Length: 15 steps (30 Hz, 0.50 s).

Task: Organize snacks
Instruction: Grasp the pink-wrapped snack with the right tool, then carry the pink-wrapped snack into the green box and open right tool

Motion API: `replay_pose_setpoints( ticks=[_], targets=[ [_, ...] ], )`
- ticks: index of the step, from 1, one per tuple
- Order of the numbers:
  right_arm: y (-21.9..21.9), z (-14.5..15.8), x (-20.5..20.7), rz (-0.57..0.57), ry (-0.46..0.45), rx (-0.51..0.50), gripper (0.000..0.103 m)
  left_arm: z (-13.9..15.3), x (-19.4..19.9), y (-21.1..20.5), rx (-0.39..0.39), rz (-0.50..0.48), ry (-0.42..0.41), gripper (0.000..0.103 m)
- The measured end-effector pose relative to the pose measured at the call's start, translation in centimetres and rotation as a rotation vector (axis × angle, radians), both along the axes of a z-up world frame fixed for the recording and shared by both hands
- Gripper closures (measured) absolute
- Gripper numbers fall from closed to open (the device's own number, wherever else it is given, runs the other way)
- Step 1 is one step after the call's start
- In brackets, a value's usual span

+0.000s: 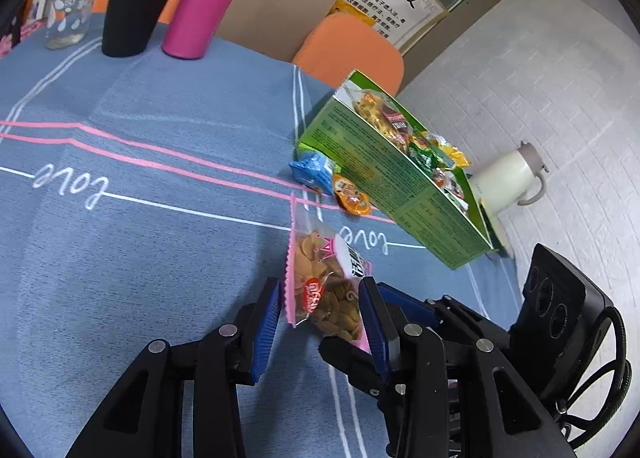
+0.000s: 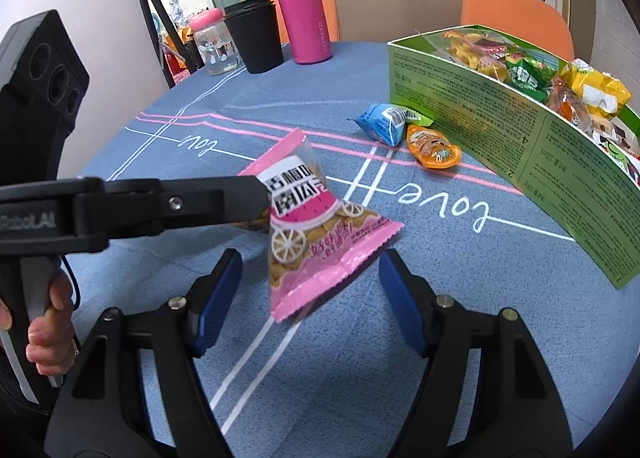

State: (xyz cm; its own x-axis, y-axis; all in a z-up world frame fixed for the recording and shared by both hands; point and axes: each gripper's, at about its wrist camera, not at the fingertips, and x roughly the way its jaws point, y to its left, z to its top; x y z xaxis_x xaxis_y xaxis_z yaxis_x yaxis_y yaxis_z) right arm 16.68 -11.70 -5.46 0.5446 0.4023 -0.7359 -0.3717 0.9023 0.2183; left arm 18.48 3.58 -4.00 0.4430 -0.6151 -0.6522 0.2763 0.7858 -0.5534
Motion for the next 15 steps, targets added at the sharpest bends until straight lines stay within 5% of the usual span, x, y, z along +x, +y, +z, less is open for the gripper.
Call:
replay_pose_setpoints(
  ticks=[2,5,7,15],
  targets=[
    [0.2,0.0,0.2,-0.004,0.001,0.010,0.033,0.1,0.0,0.1,-0.009,-0.004,-0.003,0.063],
    [-0.2,-0.1,0.5,-0.041,0.009,0.002,0.055,-0.4,0.1,0.1,-0.017,-0.027,0.012,0.063],
    [-0.6,-0.1,0.4,-0.046,0.015,0.019,0.061,-0.5,0.1,0.1,-0.019,-0.033,0.013,0.065],
    [-1.3,0.7,-1.0,-0.053,-0.027,0.023,0.068,-0.3,-0.6,-0.2,-0.028,-0.038,0.020,0.075]
  ],
)
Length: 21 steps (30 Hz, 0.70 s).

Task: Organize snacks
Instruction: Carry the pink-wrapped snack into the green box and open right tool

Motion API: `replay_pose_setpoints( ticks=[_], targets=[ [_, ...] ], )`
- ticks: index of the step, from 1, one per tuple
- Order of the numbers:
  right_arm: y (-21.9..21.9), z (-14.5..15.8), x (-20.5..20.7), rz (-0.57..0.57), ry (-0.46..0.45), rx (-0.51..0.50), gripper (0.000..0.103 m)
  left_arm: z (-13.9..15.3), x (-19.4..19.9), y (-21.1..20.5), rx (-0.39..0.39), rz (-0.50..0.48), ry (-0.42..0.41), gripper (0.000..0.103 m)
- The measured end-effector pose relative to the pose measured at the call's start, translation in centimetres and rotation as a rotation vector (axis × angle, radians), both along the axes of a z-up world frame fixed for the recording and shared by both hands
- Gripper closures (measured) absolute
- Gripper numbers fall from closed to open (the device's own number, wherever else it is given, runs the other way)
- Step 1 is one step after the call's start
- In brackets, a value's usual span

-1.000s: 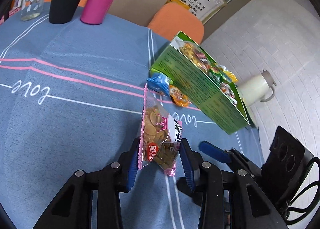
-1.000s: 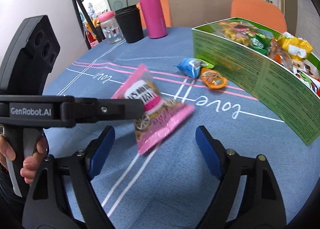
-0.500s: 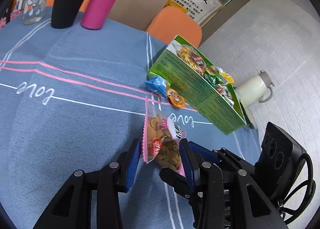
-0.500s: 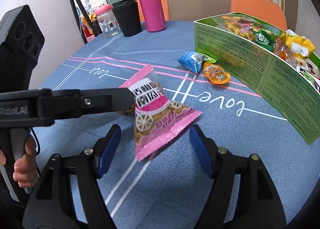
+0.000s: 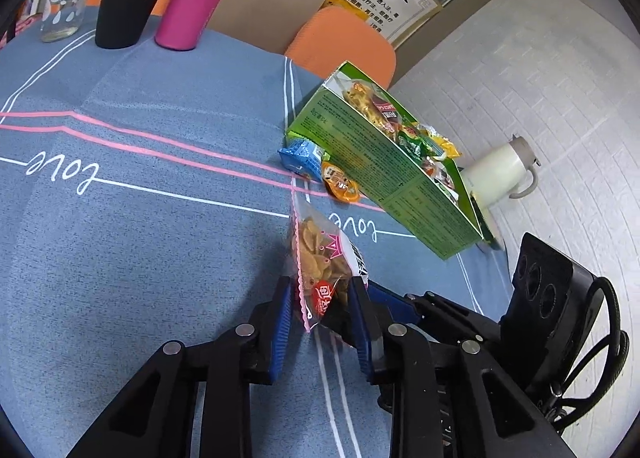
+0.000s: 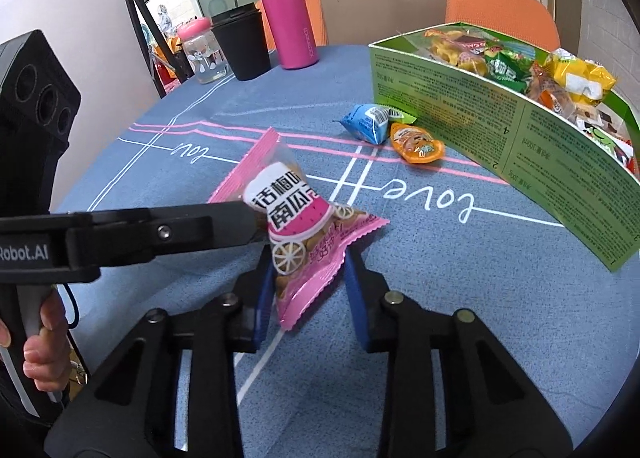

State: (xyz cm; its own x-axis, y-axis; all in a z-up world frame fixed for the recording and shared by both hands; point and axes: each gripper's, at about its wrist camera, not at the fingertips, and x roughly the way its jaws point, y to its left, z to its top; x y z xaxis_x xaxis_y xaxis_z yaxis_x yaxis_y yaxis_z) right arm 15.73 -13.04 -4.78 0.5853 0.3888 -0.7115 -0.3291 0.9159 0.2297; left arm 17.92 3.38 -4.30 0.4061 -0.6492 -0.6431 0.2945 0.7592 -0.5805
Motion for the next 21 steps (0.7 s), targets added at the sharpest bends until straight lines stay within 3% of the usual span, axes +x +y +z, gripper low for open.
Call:
replay_pose_setpoints(
  ticks=[21],
  targets=[
    [-7.5,5.8,-0.7,-0.173,-0.185,0.073,0.068,7.6,0.3,-6.8,-0.005,-0.120,-0.187,0.077]
  ],
)
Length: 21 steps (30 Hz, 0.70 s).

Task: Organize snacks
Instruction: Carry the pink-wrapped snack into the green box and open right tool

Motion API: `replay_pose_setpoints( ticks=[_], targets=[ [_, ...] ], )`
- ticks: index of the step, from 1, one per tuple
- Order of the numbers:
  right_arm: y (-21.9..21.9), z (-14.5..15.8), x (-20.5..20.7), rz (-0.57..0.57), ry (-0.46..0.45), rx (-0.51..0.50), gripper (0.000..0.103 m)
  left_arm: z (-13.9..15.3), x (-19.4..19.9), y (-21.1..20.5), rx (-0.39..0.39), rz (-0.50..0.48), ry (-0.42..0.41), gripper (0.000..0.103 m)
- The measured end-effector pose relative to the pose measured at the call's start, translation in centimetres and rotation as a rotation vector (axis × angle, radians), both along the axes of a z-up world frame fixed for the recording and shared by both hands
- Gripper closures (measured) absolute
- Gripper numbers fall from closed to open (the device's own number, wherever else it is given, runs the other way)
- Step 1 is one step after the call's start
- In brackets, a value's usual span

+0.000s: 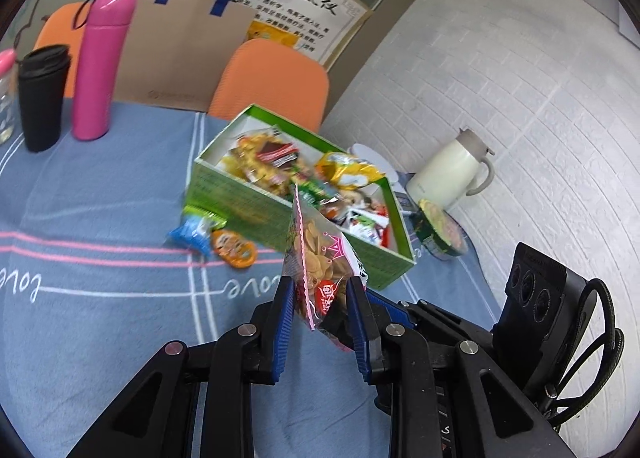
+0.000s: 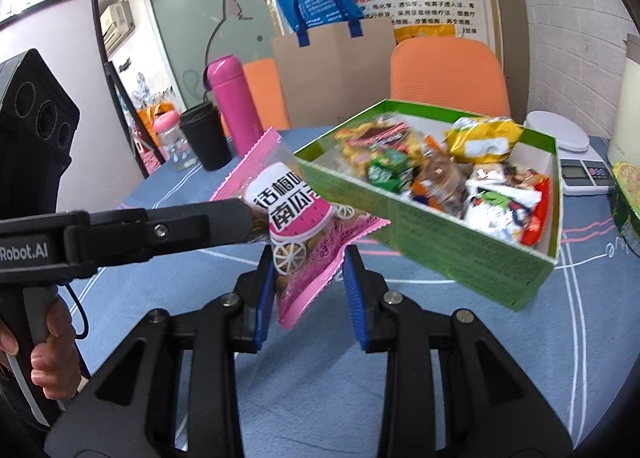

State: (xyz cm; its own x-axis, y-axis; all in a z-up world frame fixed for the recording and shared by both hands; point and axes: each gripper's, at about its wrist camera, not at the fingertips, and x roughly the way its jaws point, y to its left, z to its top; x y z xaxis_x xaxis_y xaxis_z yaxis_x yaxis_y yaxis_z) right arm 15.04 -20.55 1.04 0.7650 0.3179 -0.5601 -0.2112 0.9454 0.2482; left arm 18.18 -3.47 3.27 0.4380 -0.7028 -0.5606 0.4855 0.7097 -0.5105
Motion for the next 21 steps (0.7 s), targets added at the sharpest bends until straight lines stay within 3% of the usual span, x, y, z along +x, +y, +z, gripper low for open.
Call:
replay_pose_setpoints(
  ticks=[6,13,21],
  targets=[
    [-3.2,0.7,1.1,-0.060,-0.028,0.015,0.068,1.7,1.3,-3.4,0.011,-0.050,-0.045,0.077],
    [-6.8,1.0,3.2,-0.125,-0.040,0.025,0.068,2.5,4.1,-7.2,-0.022,-0.107,-0.040,0.077],
    [-10.1,-0.4,6.5,-0.211,-0.014,0.002,0.067,1.6,8.8,-11.7,-0.019,-0.167,-0.030,0.077]
  ],
)
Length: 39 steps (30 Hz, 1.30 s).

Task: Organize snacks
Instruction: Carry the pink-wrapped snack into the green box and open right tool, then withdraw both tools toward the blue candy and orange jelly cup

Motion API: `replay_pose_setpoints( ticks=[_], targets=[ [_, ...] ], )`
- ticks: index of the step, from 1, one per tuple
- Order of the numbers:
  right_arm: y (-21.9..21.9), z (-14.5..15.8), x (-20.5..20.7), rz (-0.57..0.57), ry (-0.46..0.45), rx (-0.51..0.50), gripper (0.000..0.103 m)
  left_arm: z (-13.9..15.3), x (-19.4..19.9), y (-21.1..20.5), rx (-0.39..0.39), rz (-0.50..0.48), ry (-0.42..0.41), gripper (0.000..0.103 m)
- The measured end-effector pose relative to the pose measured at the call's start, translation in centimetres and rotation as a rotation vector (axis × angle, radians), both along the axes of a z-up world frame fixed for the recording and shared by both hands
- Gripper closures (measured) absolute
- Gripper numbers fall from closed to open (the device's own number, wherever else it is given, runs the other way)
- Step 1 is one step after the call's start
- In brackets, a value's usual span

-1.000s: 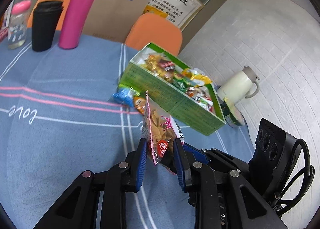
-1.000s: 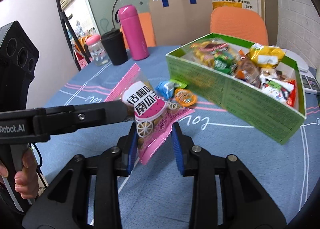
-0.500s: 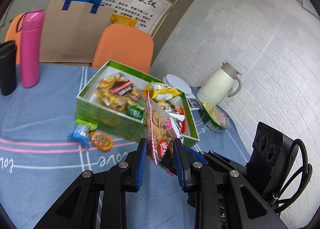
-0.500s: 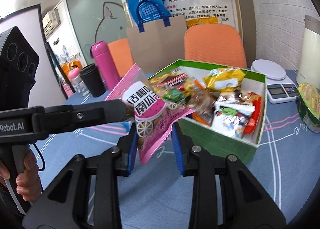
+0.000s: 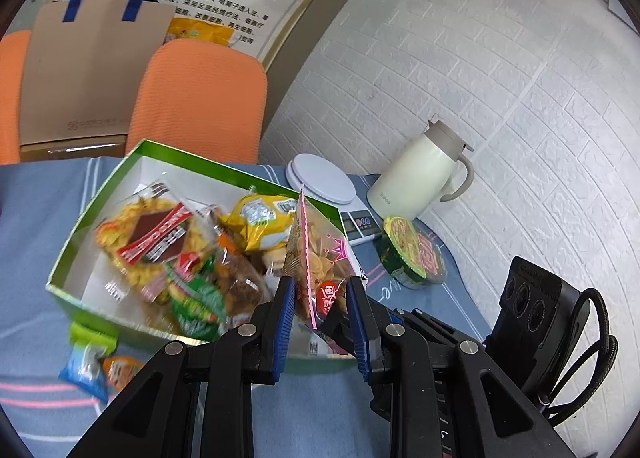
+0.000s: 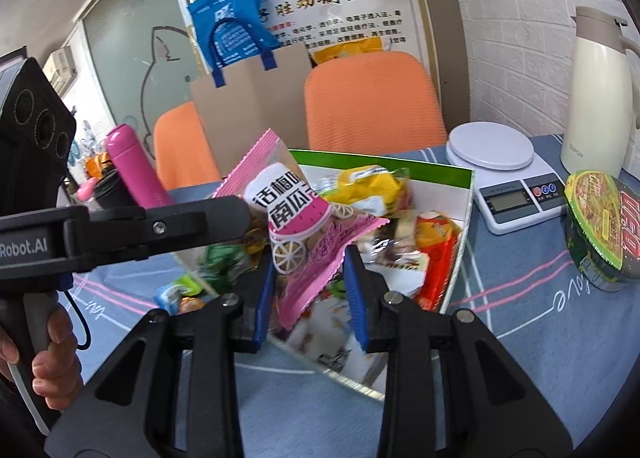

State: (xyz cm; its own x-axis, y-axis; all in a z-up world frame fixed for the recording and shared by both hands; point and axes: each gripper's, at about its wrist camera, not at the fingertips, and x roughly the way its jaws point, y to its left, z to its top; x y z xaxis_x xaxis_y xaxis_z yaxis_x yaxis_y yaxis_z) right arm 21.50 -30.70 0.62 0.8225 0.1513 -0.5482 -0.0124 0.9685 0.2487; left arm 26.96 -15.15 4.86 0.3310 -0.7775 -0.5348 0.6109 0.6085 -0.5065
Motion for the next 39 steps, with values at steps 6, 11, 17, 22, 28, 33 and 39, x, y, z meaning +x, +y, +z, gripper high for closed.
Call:
replay_pose_setpoints(
  ticks=[6,11,17,22,28,33,39],
  targets=[
    [-0.6,-1.9,0.9,-0.043,0.029,-0.062,0.029,-2.5,2.7,-2.5,0.072,0.005,0.035,0.066],
    [0.2,-1.1,0.1,-0.031,-0.010,-0.101,0.010,-2.9,2.2,-0.9,0.065,0.077,0.023,0.023],
    [1.2,-0.3,-1.5,-0.029,-0.007,-0.128,0.009,-1.5,0.5,1.0,0.104,0.190,-0.041,0.013],
    [2.3,0.3,-3.4,-0.007,-0.005,-0.115,0.004,-0.9,-1.4,3.3,0.162,0.277,-0.051,0.008],
    [4.5,0.2,-5.1,0.044,0.000,-0.091,0.004,-1.3,-4.2,6.2,0.226,0.368,-0.056,0.008],
    [6.8,-0.8,-5.8,0.099,0.036,-0.095,0.004,-1.9,-6.2,8.4,0.234,0.407,-0.054,0.008],
    [8.2,-2.0,-6.4,0.125,0.071,-0.080,0.004,-2.8,-7.3,9.9,0.245,0.419,-0.035,0.008]
  ],
)
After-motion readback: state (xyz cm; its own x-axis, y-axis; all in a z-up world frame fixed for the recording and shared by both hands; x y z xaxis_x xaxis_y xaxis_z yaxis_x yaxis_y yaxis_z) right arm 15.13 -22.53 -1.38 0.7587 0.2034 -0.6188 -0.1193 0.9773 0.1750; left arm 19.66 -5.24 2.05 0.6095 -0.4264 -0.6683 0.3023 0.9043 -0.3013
